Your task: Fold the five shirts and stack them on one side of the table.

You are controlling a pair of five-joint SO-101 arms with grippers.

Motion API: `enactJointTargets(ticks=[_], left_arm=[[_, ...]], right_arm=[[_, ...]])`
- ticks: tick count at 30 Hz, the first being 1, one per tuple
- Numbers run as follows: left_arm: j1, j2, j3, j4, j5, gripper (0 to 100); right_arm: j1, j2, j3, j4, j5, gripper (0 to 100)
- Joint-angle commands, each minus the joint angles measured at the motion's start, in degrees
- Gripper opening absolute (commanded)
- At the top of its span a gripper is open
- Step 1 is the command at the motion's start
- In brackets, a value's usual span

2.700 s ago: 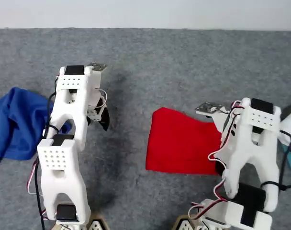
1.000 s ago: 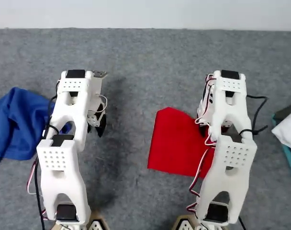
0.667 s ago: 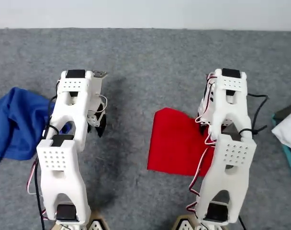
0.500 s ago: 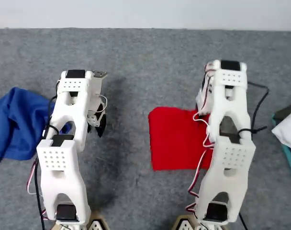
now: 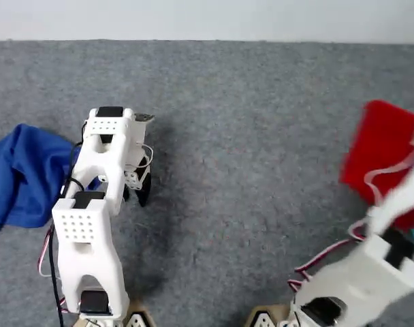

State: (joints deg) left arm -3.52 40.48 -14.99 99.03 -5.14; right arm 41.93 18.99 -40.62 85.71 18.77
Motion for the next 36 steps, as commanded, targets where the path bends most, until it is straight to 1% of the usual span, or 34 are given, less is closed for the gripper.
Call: enactJointTargets(ticks=[1, 5, 8, 10, 11, 13, 16, 17, 18, 20, 23, 25, 26, 28, 31, 32, 34, 36], left_arm=[[-0.4, -3.9, 0.0, 1.6, -0.6, 14], [-0.4, -3.9, 0.0, 1.6, -0.6, 14], [-0.4, -3.9, 0.0, 1.6, -0.6, 14], [-0.4, -3.9, 0.1, 1.6, -0.6, 14], [-0.3, -3.9, 0.1, 1.6, -0.6, 14], [-0.3, -3.9, 0.1, 1.6, -0.6, 14], [-0.3, -3.9, 0.1, 1.6, -0.6, 14], [-0.3, -3.9, 0.1, 1.6, -0.6, 14], [-0.3, -3.9, 0.1, 1.6, -0.6, 14], [-0.3, -3.9, 0.1, 1.6, -0.6, 14], [-0.3, -4.0, -0.1, 1.6, -0.6, 14], [-0.4, -5.6, -0.2, 1.4, -0.6, 14], [-0.4, -7.2, -0.4, 1.2, -0.6, 15], [-0.4, -11.0, -1.8, 0.7, -0.4, 15], [-0.4, -18.1, -6.1, 1.5, -0.3, 15], [-1.1, -20.7, -7.4, 1.7, -0.3, 15], [-3.3, -26.2, -8.4, 1.7, -0.5, 15], [-7.4, -30.2, -8.2, 1.7, -0.5, 17]], right_arm=[[8.9, 0.6, -2.7, -9.2, 6.1, 0.9], [14.7, 5.9, -2.7, -19.2, 11.1, 0.9], [17.0, 9.8, -2.7, -25.0, 14.3, 0.9], [17.6, 12.6, -2.7, -26.7, 17.6, 1.6], [17.7, 13.8, -2.7, -26.7, 19.8, 3.5], [17.7, 15.7, -2.7, -26.7, 22.4, 10.8], [17.6, 16.1, -3.4, -27.7, 22.5, 23.9], [17.5, 16.1, -4.2, -28.2, 22.7, 26.8], [17.5, 16.1, -5.5, -28.4, 22.7, 28.2], [17.5, 16.1, -9.7, -27.6, 22.7, 27.3], [17.4, 16.1, -18.1, -24.2, 22.0, 26.8], [16.3, 16.1, -24.6, -19.6, 18.2, 26.8], [15.3, 16.1, -27.8, -15.0, 15.6, 26.8], [11.4, 16.1, -33.4, -2.0, 10.7, 26.8], [2.9, 16.7, -38.2, 17.5, 4.3, 26.7], [0.0, 16.4, -36.3, 17.9, 1.5, 26.6], [-3.5, 13.9, -31.1, 17.5, -4.0, 26.6], [-7.6, 10.3, -26.2, 17.5, -4.8, 26.6]])
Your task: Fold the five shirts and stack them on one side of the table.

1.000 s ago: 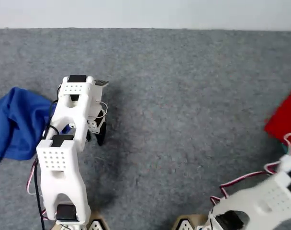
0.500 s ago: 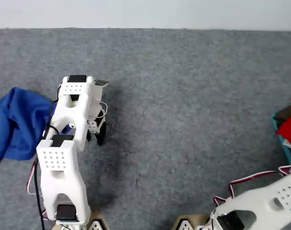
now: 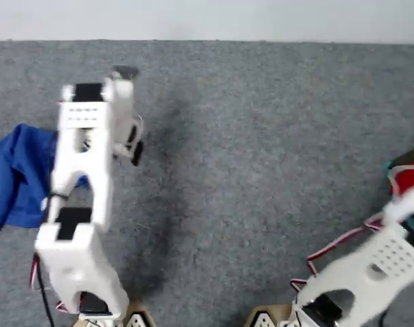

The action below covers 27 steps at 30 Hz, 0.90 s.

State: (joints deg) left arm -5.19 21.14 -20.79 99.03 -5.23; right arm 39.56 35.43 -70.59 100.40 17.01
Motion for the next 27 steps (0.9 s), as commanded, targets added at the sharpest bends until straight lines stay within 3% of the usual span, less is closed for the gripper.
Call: enactJointTargets(ticks=[1, 6, 12, 19, 25, 27], left_arm=[[-8.4, -12.0, -1.8, 1.7, -0.4, 19], [-25.7, -11.6, -0.7, 0.7, -0.5, 26], [-42.2, -1.8, -0.9, -12.5, -0.6, 29], [-42.4, 14.2, -1.2, -19.8, -5.7, 27], [-37.9, 21.9, -7.0, -16.8, -17.1, 2], [-36.2, 24.2, -9.5, -12.7, -21.0, 2]], right_arm=[[-7.4, -8.4, 7.7, 2.9, -3.1, 26.6], [-19.4, -20.8, 32.4, 2.9, -2.4, 26.6], [-29.2, -31.4, 58.3, 2.8, 2.5, 26.6], [-24.3, -37.9, 71.6, 2.8, 2.5, 26.6], [-14.3, -40.0, 76.8, 2.8, 2.5, 26.6], [-11.2, -40.0, 77.9, 2.8, 2.6, 26.6]])
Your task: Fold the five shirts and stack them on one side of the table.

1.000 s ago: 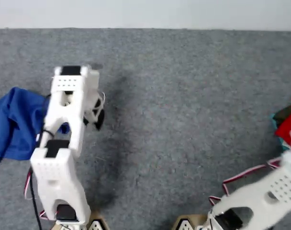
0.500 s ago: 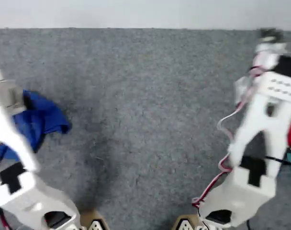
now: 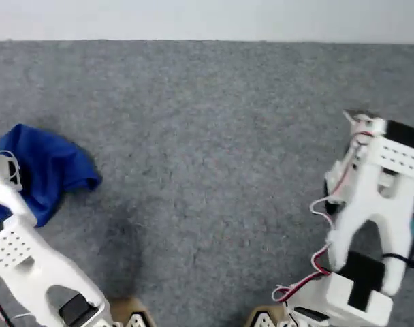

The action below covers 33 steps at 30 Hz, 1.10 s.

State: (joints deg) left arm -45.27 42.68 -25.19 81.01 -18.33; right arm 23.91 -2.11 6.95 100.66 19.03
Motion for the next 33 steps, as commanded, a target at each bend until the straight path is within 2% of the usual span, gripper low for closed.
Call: enactJointTargets(ticks=[1, 6, 10, 13, 16, 21, 24, 27, 30, 33], left_arm=[[4.6, 3.8, -6.4, 7.5, -8.7, 1], [9.8, 6.6, -15.3, 20.1, -8.7, 1], [12.9, 2.6, -12.9, 19.8, -2.7, 1], [17.8, -3.3, -5.1, 19.9, -1.6, 1], [27.5, -11.3, 6.3, 19.8, -1.5, 1], [51.4, -27.5, 22.0, 19.8, -1.2, 1], [64.0, -36.2, 26.2, 19.7, 2.5, 1], [73.1, -42.7, 26.2, 19.6, 8.8, 2], [77.4, -46.9, 24.0, 19.0, 17.4, 12], [74.6, -49.6, 21.8, 17.8, 26.8, 33]], right_arm=[[5.8, -2.4, 0.8, 2.5, 1.6, 26.6], [9.8, -2.7, 4.5, 2.5, 9.1, 26.6], [10.7, -2.7, 7.2, 2.5, 10.5, 26.6], [10.7, -2.7, 8.3, 2.5, 10.6, 26.6], [10.5, -2.4, 8.5, 2.3, 10.6, 26.6], [10.5, -2.3, 8.5, 2.2, 10.6, 26.6], [10.5, -2.3, 8.5, 2.2, 10.7, 26.6], [10.5, -2.3, 8.5, 2.2, 10.7, 26.6], [10.4, -2.3, 8.5, 2.2, 10.8, 26.6], [9.5, -2.4, 8.4, 2.2, 14.2, 26.6]])
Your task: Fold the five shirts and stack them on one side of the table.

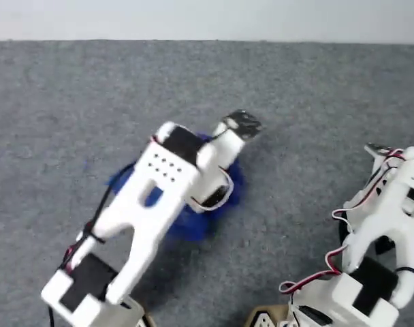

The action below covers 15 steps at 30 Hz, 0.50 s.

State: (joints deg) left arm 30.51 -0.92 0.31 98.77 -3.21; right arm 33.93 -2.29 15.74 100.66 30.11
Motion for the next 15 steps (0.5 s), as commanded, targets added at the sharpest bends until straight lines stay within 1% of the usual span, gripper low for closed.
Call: enactJointTargets(ticks=[1, 2, 3, 6, 8, 11, 13, 15], left_arm=[[-2.9, -6.2, -3.9, -0.3, 14.4, 38], [-4.6, -6.1, -4.1, -0.4, 16.2, 41], [-6.3, -5.5, -4.1, -0.4, 16.7, 42], [-11.5, -4.7, -4.2, 0.0, 17.1, 40], [-16.4, -4.8, -4.2, 1.8, 16.9, 40], [-26.8, -6.2, -1.6, 1.9, 15.6, 40], [-34.4, -7.3, 0.9, 1.9, 11.2, 40], [-41.4, -8.2, 4.6, 1.9, 6.5, 39]], right_arm=[[-1.2, -2.2, -0.3, 2.2, 4.5, 26.6], [-1.9, -2.2, -0.3, 2.2, 5.5, 26.6], [-2.8, -2.5, -0.3, 2.2, 6.5, 26.6], [-7.0, -2.7, -0.4, 2.3, 8.1, 26.6], [-11.0, -2.7, -0.4, 2.3, 8.5, 26.6], [-20.3, -2.7, -0.4, 2.4, 9.3, 26.6], [-28.0, -3.0, -0.6, 2.4, 9.1, 26.6], [-37.2, -4.4, -0.6, 2.4, 9.1, 26.6]])
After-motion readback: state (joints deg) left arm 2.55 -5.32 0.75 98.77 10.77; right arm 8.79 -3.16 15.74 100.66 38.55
